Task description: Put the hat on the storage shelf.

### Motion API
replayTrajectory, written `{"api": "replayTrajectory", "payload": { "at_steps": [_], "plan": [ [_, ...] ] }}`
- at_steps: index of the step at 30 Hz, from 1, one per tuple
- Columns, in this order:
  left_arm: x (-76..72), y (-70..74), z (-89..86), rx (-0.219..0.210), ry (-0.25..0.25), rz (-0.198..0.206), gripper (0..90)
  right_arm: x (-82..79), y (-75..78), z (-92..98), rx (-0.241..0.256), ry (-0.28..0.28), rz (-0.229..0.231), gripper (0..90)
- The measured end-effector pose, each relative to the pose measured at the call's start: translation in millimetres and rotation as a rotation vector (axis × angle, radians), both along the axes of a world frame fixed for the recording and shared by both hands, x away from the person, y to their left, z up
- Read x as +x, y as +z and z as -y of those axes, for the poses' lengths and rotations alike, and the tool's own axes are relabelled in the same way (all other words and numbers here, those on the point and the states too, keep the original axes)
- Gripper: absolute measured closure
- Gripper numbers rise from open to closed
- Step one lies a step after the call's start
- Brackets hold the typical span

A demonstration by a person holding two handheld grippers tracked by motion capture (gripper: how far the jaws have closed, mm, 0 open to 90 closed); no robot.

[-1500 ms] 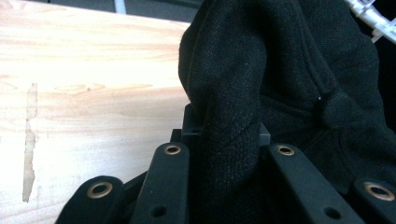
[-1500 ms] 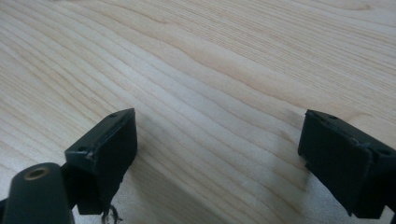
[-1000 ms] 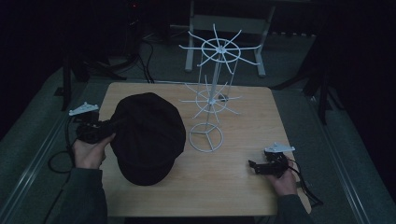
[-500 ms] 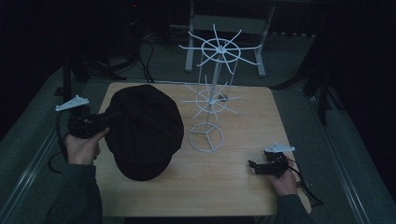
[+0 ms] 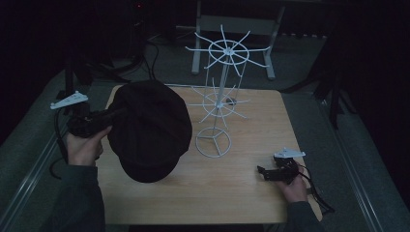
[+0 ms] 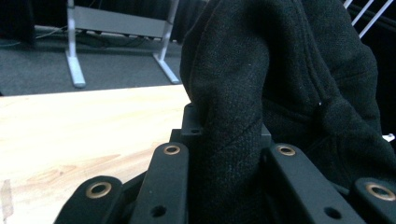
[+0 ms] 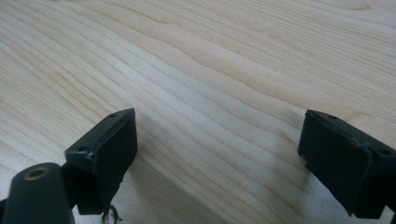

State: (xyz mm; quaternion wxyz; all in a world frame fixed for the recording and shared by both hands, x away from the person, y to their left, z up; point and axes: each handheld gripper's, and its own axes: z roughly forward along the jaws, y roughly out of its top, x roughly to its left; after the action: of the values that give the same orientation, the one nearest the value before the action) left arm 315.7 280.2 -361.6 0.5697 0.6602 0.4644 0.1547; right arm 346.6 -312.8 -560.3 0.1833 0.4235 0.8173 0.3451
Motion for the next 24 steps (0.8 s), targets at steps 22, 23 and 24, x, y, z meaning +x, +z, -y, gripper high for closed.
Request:
{"api": "replayTrajectory", "payload": {
  "at_steps": [22, 23, 24],
  "plan": [
    [8.4, 16.3, 0.5, -0.06, -0.07, 0.06, 77.2, 0.0, 0.0, 0.0, 0.0, 0.0, 0.0, 11.6],
    [8.7, 16.9, 0.5, -0.062, -0.072, 0.062, 77.2, 0.0, 0.0, 0.0, 0.001, -0.001, 0.0, 11.7],
    [8.8, 17.5, 0.5, -0.064, -0.073, 0.063, 77.2, 0.0, 0.0, 0.0, 0.0, 0.0, 0.0, 11.7]
  ]
}}
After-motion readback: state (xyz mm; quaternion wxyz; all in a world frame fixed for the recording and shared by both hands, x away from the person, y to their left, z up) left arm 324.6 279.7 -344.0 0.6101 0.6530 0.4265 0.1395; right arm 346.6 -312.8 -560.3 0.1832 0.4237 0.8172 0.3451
